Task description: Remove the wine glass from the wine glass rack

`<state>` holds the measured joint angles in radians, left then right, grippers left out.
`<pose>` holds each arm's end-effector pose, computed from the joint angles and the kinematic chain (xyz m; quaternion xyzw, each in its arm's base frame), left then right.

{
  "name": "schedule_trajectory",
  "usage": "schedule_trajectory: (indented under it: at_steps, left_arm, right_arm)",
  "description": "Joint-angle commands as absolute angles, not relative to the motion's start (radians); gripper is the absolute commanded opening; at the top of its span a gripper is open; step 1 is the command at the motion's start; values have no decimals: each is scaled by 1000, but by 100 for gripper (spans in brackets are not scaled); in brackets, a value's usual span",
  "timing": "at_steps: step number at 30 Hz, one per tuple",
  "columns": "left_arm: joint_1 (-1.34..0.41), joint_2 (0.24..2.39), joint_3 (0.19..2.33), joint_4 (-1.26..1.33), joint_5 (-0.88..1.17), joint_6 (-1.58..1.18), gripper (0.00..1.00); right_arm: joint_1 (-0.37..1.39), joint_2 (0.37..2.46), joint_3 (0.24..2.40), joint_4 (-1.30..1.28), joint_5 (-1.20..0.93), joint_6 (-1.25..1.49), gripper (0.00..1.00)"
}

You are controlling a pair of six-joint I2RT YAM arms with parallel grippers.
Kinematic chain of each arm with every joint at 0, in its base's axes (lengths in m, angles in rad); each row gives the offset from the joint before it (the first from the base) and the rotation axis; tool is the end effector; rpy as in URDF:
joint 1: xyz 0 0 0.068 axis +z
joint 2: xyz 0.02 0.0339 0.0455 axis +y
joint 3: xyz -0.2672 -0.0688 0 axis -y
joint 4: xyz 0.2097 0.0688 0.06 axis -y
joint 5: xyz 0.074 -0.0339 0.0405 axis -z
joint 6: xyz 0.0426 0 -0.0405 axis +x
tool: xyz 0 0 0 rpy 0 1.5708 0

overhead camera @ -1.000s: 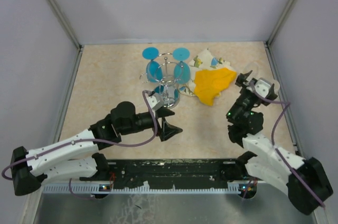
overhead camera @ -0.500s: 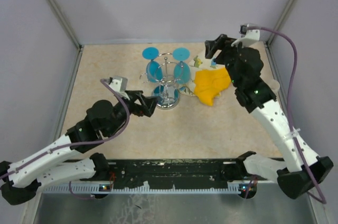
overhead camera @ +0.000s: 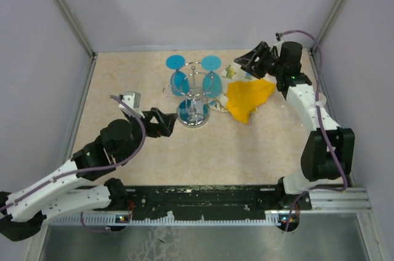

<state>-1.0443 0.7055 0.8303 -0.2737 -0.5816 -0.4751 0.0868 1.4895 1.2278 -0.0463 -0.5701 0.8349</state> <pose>0.0833 -0.0968 0.3561 0.0242 0.7493 -0.2730 0.6029 0.3179 0.0507 0.3502 0.1285 0.7817 0.4552 0.4064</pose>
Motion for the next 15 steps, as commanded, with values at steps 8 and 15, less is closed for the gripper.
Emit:
schedule_trajectory:
  at_steps: [8, 15]
  left_arm:
    - [-912, 879, 916, -378, -400, -532, 91]
    - [-744, 812, 851, -331, -270, -546, 93]
  right_arm:
    - [140, 1605, 1420, 33, -727, 875, 53]
    - [182, 1643, 1484, -1, -710, 861, 52]
